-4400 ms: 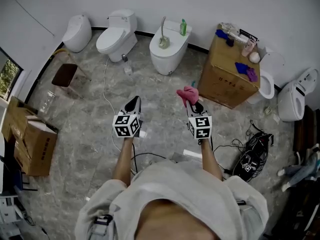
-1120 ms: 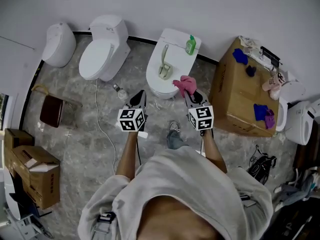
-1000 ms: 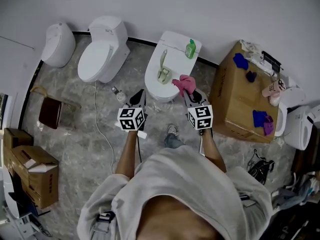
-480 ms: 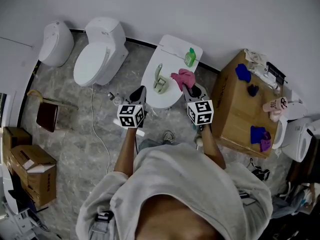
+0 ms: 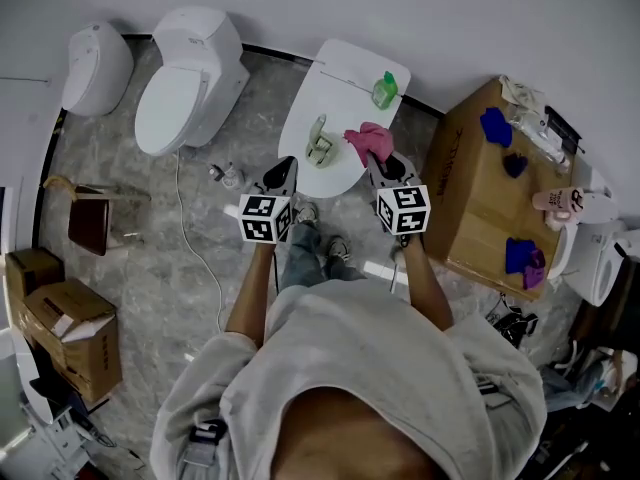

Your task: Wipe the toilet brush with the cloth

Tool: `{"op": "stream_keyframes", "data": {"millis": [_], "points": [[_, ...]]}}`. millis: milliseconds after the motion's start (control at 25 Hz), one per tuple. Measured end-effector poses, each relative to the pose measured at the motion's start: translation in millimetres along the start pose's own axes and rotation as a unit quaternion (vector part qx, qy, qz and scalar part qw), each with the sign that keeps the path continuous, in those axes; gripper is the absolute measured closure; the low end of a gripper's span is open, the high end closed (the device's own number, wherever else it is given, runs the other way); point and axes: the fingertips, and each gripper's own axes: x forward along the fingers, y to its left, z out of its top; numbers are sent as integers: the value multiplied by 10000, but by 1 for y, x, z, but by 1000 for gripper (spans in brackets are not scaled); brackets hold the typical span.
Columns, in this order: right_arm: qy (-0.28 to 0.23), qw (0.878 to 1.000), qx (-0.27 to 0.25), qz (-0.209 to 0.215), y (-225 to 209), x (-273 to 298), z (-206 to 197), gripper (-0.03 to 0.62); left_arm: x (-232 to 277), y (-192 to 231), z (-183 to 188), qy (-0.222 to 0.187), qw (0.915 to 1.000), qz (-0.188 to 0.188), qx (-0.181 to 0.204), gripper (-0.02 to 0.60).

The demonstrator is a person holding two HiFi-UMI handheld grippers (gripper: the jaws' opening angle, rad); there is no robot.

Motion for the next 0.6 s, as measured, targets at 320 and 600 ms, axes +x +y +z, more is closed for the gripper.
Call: {"op": "stream_keyframes", "data": {"millis": [320, 600], "points": [[540, 9977, 355, -196, -5, 43, -35, 505, 38, -2, -8, 206, 9982, -545, 144, 560], [781, 9961, 393, -103, -2, 81, -43, 505, 63, 9, -16, 369, 9957, -844, -107, 559]]}}
